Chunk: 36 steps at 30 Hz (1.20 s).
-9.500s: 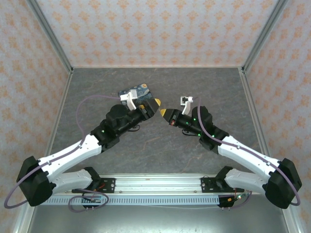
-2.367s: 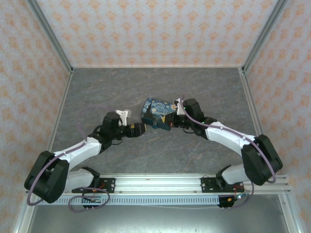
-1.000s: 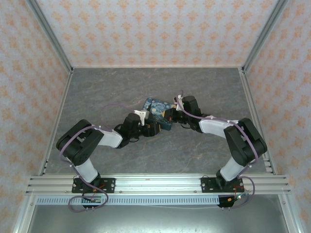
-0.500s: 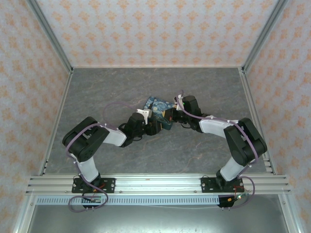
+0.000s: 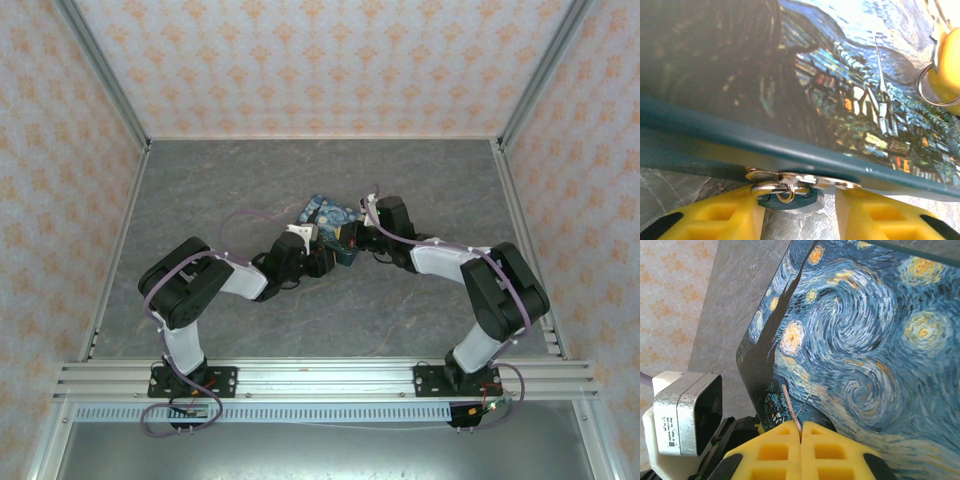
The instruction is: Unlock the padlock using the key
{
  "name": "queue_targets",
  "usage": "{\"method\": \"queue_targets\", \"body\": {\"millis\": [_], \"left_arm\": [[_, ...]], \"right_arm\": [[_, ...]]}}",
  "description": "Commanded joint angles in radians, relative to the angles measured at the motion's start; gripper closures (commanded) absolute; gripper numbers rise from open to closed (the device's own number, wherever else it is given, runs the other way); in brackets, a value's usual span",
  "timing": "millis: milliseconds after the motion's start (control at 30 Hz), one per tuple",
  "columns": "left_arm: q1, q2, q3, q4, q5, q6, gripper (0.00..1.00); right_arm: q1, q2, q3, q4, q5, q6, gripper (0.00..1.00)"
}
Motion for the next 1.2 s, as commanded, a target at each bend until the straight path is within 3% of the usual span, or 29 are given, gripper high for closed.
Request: {"method": "queue_targets", "body": {"millis": [0, 500, 767, 1167], "left_arm": [[-0.017, 0.028, 0.016, -0.022, -0.022, -0.037, 0.62], [-0.016, -0.040, 0.007, -0.042, -0.048, -0.085, 0.69], [-0.016, -0.130, 0.017, -0.098, -0.031, -0.194, 0.68], [-0.016, -0.164, 0.076, -0.149, 0.080, -0.410, 0.72]], "right_arm": [[0.007, 0.032, -0.015, -0.060, -0.001, -0.006, 1.00], [0.007, -0.030, 0.008, -0.067, -0.002, -0.021, 1.00], [0.007, -0.214, -0.010, -0.170, 0.077, -0.130, 1.00], [0.019, -0.547, -0.292, -0.161, 0.065, -0.245, 1.00]]}}
